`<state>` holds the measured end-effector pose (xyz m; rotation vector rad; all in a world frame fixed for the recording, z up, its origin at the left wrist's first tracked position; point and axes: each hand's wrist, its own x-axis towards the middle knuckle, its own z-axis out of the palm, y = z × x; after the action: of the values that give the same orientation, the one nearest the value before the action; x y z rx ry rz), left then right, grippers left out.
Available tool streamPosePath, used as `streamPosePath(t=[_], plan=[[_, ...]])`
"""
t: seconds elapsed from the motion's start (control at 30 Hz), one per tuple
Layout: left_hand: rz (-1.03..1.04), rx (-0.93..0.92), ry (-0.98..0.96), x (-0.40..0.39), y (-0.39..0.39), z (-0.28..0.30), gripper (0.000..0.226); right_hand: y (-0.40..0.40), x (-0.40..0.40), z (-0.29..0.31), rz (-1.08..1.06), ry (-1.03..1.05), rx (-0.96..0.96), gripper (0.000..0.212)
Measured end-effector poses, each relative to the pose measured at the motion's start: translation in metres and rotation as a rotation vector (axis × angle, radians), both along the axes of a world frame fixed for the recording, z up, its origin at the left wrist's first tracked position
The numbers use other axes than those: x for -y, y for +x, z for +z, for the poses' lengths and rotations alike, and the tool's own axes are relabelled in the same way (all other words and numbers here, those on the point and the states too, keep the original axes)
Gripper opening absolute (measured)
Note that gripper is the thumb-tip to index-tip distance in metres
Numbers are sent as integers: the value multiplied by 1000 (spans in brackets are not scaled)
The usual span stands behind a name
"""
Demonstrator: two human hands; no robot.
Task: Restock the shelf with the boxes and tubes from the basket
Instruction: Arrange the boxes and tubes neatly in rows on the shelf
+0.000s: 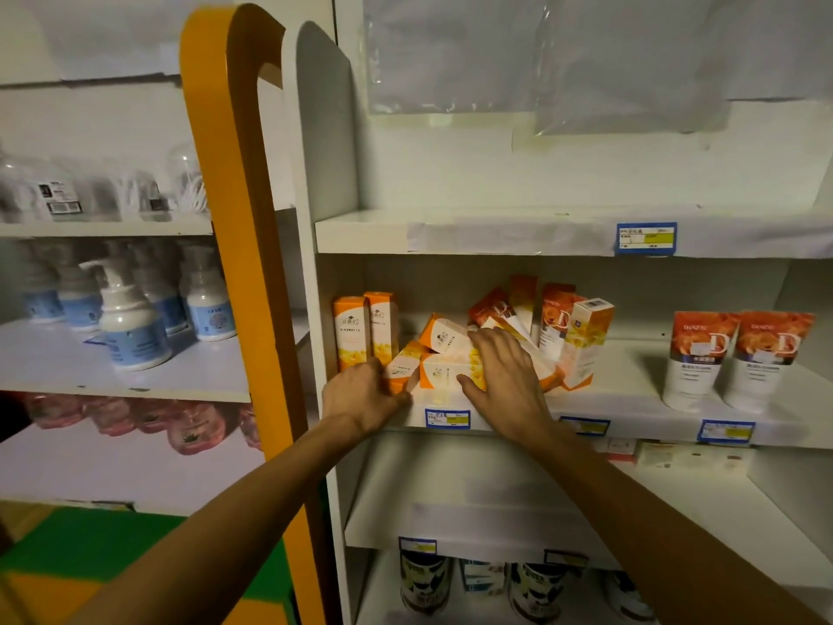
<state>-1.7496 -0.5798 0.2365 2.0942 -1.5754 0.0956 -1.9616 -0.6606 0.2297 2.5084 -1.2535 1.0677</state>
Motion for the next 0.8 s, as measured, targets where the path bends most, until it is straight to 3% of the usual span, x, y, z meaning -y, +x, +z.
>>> streamPosePath(t=[0.13, 0.27, 0.5, 0.8], plan=[[-28, -70, -27, -3, 14, 9, 54, 10, 3, -17, -40, 75, -13, 61], [-104, -172, -199, -7, 20, 27, 58, 7, 5, -26, -39, 69, -48, 62], [-210, -560, -364, -6, 22, 54, 44, 19, -2, -8, -42, 24, -34, 63], [-354, -610, -320, -4, 26, 60, 47, 49, -9, 17, 87, -53, -112, 49]])
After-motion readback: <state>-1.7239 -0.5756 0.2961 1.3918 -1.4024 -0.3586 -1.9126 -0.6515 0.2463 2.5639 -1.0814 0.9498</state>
